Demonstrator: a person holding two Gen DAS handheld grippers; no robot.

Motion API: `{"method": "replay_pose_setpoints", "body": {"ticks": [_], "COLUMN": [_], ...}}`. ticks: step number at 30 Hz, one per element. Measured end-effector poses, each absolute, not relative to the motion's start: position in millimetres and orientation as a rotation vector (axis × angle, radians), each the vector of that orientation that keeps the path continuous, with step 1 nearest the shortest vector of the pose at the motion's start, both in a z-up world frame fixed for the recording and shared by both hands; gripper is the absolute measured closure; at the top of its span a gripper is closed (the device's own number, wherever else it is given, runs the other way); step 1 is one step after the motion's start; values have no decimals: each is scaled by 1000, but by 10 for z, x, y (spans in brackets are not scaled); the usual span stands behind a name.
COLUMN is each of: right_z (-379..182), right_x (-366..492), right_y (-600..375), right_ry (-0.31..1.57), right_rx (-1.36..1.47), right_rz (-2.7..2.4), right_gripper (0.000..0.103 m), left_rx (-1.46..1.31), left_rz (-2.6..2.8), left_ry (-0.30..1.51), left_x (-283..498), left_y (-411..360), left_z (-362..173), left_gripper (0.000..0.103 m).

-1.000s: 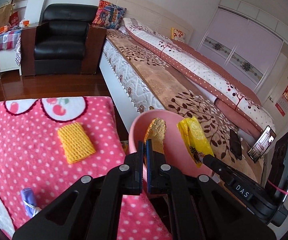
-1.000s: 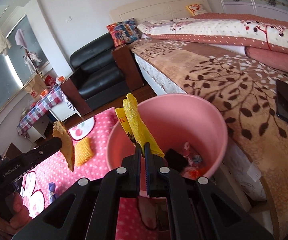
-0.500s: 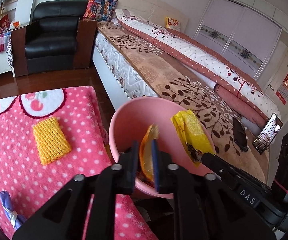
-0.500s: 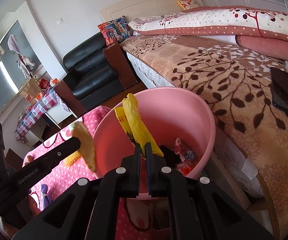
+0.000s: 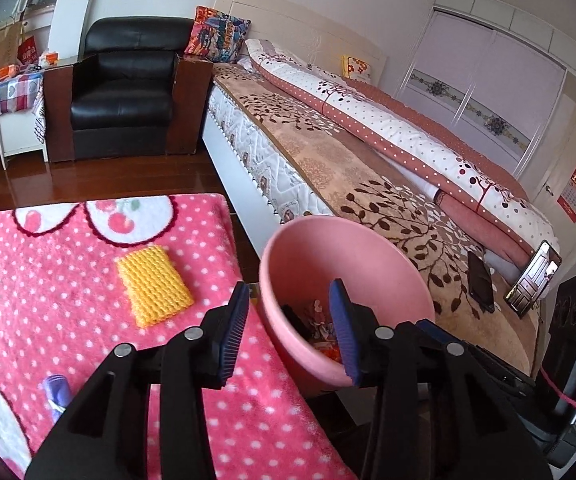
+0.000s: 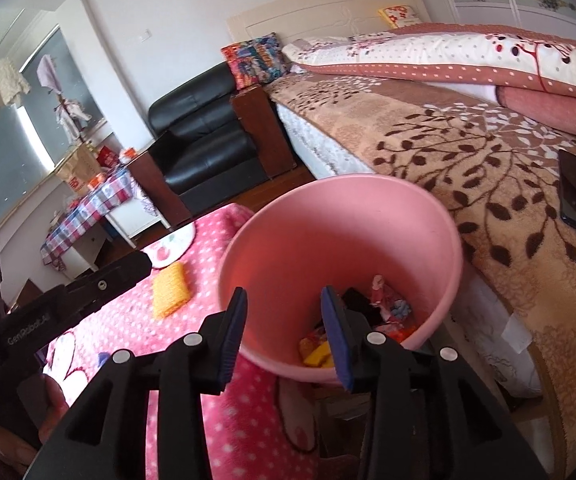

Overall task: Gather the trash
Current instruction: 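Move both open tools back over the blanket toward the purple cloth, then grasp the rolled purple cloth with the left tool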

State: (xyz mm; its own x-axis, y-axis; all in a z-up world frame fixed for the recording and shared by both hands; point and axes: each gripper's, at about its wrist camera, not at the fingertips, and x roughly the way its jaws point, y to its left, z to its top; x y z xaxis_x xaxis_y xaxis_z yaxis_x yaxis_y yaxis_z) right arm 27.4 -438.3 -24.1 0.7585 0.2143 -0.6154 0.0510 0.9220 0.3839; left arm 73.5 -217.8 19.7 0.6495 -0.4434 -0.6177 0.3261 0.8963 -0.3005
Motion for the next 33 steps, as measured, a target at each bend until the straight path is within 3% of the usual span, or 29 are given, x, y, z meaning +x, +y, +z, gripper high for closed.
{"method": "replay_pose_setpoints", "body": {"ticks": [10, 19, 33], "right_z": [-189, -281, -286], "right_x": [51, -75, -136], "right_y": [-3750, -3155, -3060], "right_ry": [732, 795, 799], "right_rx": [346, 281, 251], "right_rz": [273, 432, 448], "right_gripper": [60, 59, 58], "left_rx": [-226, -339, -322], "left_rz": [-277, -119, -89], "left_ry": [712, 799, 1007], "left_x": [483, 250, 81], "left_y": [-1283, -548, -869], "left_z": [413, 235, -364], "left_gripper": [61, 61, 61]}}
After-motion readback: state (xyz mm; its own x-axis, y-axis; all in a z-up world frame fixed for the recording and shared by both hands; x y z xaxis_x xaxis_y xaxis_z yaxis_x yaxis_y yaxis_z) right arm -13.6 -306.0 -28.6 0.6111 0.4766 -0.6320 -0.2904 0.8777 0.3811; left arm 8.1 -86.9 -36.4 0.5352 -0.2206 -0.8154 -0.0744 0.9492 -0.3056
